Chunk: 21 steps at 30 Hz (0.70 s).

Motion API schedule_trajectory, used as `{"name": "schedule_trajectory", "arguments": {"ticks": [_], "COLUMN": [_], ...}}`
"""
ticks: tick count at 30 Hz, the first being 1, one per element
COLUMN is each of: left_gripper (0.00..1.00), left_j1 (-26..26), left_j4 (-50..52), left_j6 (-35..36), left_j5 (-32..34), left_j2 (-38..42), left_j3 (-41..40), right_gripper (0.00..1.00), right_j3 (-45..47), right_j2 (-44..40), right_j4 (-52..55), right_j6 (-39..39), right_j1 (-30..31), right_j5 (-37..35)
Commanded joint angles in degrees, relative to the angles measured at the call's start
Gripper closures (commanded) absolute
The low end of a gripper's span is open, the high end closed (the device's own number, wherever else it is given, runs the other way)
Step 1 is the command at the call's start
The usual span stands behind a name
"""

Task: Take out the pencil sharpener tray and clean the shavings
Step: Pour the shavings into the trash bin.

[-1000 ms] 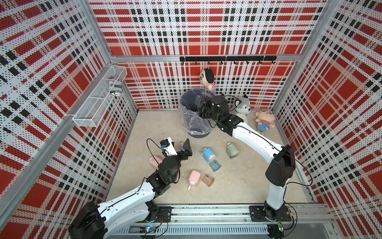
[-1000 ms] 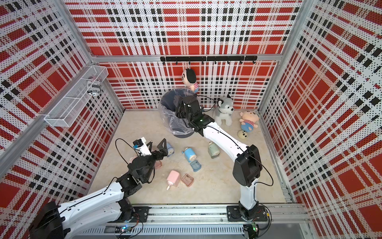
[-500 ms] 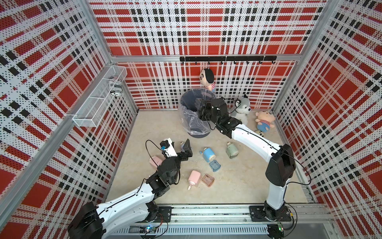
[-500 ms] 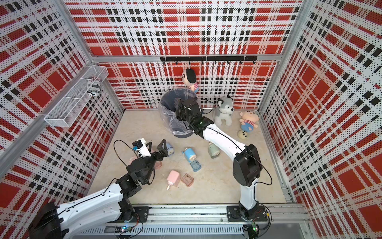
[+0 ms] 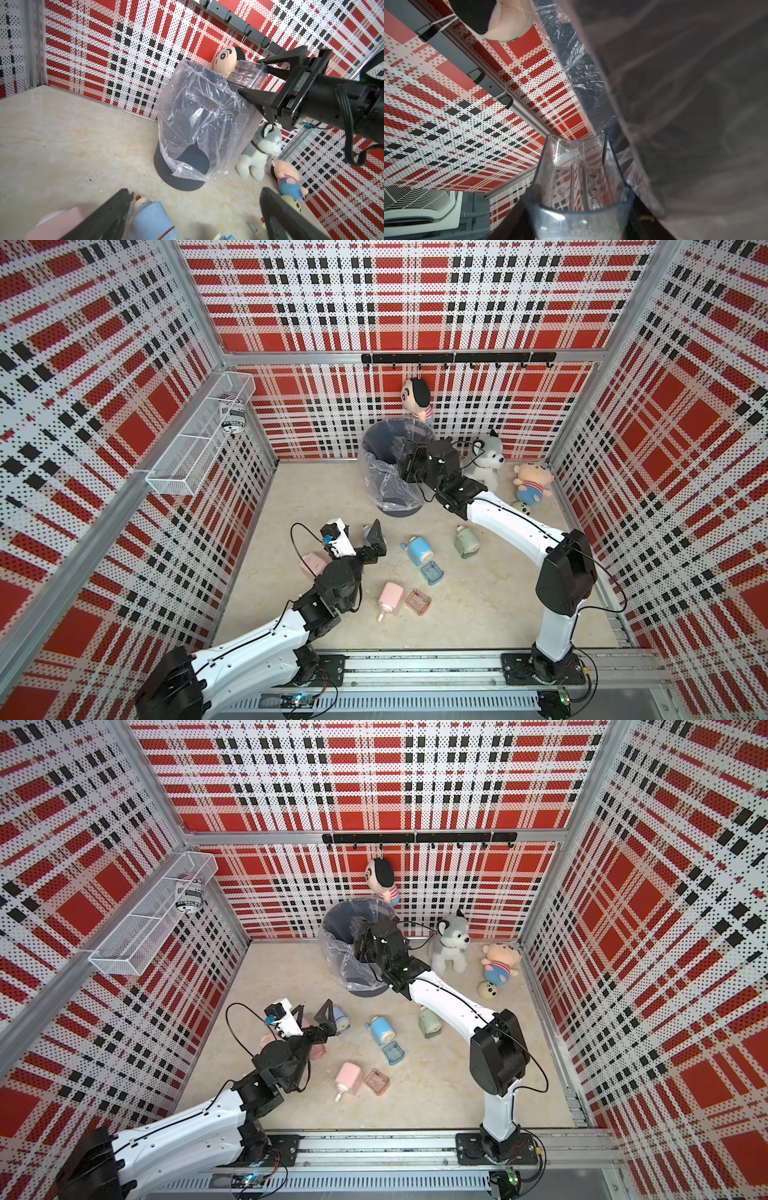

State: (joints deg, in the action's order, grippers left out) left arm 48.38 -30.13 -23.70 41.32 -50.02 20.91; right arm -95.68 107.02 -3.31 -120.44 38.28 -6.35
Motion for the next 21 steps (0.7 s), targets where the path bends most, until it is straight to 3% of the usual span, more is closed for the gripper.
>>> {"name": "schedule_trajectory", "arguments": {"ticks": [1,9,21], "left_gripper": [0.02,0.02,0.02], "left_j1": [0.3,1.6,3.7], "left_j4": [-1.2,-1.8,-3.0], "left_j6": [1.0,2.0,4.1], "left_j5": [0.9,2.5,4.7], "left_j2": [0.4,-0.1,-3.7], "left_j3": [-0.6,-0.6,0.4], "right_gripper": [0.49,0.49,0.49], "right_j3": [0.6,-4.1,3.9], "right_j2": [-0.3,-0.8,-0.4], "right_j4": [1.6,3.3,-1.8], "right_j6": [-0.8,2.2,0.5], "right_j1": [-0.6,-0.6,-1.9], "right_j5": [0.4,0.0,2.5]}}
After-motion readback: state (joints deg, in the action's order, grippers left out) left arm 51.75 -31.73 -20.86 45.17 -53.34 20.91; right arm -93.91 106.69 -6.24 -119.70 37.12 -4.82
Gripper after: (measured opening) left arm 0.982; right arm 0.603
